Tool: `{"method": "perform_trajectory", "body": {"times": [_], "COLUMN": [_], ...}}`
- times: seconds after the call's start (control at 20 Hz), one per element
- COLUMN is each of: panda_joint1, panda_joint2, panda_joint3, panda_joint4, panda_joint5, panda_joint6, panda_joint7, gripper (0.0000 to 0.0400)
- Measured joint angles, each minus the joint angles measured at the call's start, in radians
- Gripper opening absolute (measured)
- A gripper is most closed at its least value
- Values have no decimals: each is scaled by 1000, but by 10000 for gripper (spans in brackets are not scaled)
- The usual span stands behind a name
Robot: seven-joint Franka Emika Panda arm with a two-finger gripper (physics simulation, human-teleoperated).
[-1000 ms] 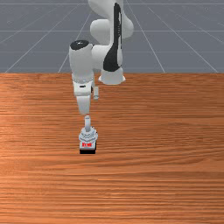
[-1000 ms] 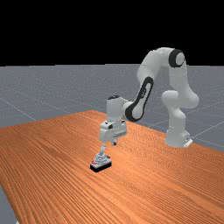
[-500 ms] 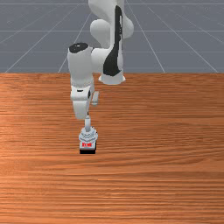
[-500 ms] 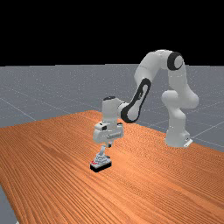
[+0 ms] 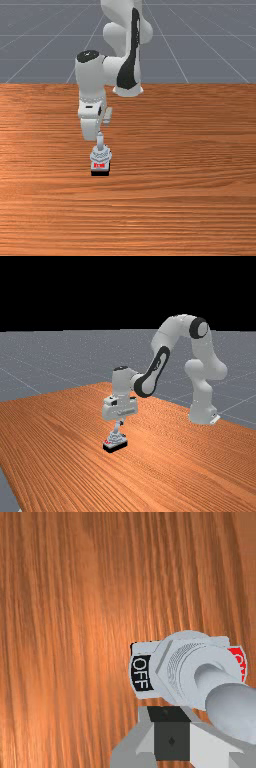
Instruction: Turn on the trigger
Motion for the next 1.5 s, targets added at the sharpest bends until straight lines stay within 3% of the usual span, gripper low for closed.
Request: {"method": "perform_trajectory", "body": {"times": [0.25,0.55,0.6,0.65,0.7,0.75,0.8,0.85,0.95,1.0,1.05,1.3,1.35,1.4,1.5], "panda_joint1": [-32,-16,19,-21,-20,23,22,-1,71,79,23,54,41,59,61], "panda_joint2": [43,62,36,15,-2,-16,-26,-29,-28,-31,-40,-42,-38,-31,-33], "panda_joint3": [19,5,-26,12,12,-31,-31,-9,-69,-66,0,3,15,-4,-3], "panda_joint4": [86,109,48,25,-4,-38,-55,-52,-70,-74,-70,-73,-63,-52,-62], "panda_joint5": [21,-7,-46,-4,-6,-52,-51,-10,-107,-108,-40,-44,-13,-46,-37], "panda_joint6": [-46,-74,-3,-8,3,33,39,26,54,56,40,41,29,14,37], "panda_joint7": [-34,-4,31,-57,-70,16,13,-12,86,96,-28,17,14,47,56], "gripper": [0,0,0,5,0,0,0,0,0,0,0,0,0,0,0]}}
